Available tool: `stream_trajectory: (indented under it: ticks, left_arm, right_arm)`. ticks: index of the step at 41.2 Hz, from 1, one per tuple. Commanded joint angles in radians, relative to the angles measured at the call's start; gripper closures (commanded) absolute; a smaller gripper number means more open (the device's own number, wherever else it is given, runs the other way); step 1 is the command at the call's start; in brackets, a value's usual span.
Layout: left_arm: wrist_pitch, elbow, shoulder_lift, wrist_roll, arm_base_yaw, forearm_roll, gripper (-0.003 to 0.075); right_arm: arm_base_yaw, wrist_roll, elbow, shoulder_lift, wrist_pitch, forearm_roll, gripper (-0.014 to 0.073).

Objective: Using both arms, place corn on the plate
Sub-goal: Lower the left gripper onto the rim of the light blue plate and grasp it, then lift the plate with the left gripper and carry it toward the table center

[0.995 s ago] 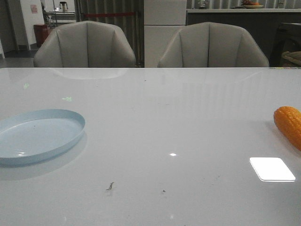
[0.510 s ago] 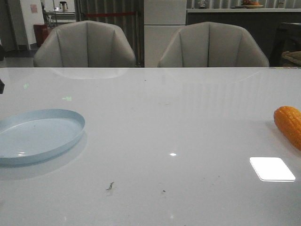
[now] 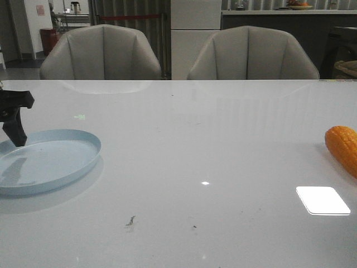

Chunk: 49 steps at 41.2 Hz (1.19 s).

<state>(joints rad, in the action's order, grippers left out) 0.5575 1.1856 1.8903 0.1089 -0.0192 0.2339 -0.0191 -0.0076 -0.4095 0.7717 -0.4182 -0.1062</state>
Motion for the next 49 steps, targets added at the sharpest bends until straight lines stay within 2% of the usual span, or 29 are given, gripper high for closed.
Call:
stream_trajectory:
  ticks: [1, 9, 12, 16, 24, 25, 36, 49]
  left_arm:
    - [-0.024, 0.033, -0.036, -0.011, 0.001, -0.016, 0.0259]
    - [0.004, 0.033, -0.022, -0.011, 0.001, -0.049, 0.026]
    - [0.01, 0.033, -0.02, -0.011, 0.001, -0.049, 0.0285]
    - [0.021, 0.033, -0.02, -0.011, 0.001, -0.067, 0.0381]
    - [0.045, 0.033, -0.02, -0.011, 0.001, -0.078, 0.0624]
    - [0.045, 0.033, -0.02, -0.011, 0.001, -0.08, 0.0632]
    - [0.057, 0.076, -0.02, -0.011, 0.001, -0.083, 0.0627]
    - [0.236, 0.285, -0.022, -0.011, 0.001, -0.011, 0.0627]
  right_arm:
    - [0.003, 0.001, -0.038, 0.0, 0.071, -0.006, 0.019]
    - [0.003, 0.001, -0.038, 0.0, 0.071, -0.006, 0.019]
    - [0.003, 0.001, -0.038, 0.0, 0.074, -0.006, 0.019]
    - [0.003, 0.001, -0.038, 0.0, 0.074, -0.006, 0.019]
    - [0.003, 0.001, -0.038, 0.0, 0.074, -0.006, 0.019]
    - [0.003, 0.001, -0.038, 0.0, 0.074, -0.006, 0.019]
    - [0.003, 0.001, -0.038, 0.0, 0.072, -0.006, 0.019]
    - [0.003, 0.001, -0.038, 0.0, 0.073, -0.006, 0.019]
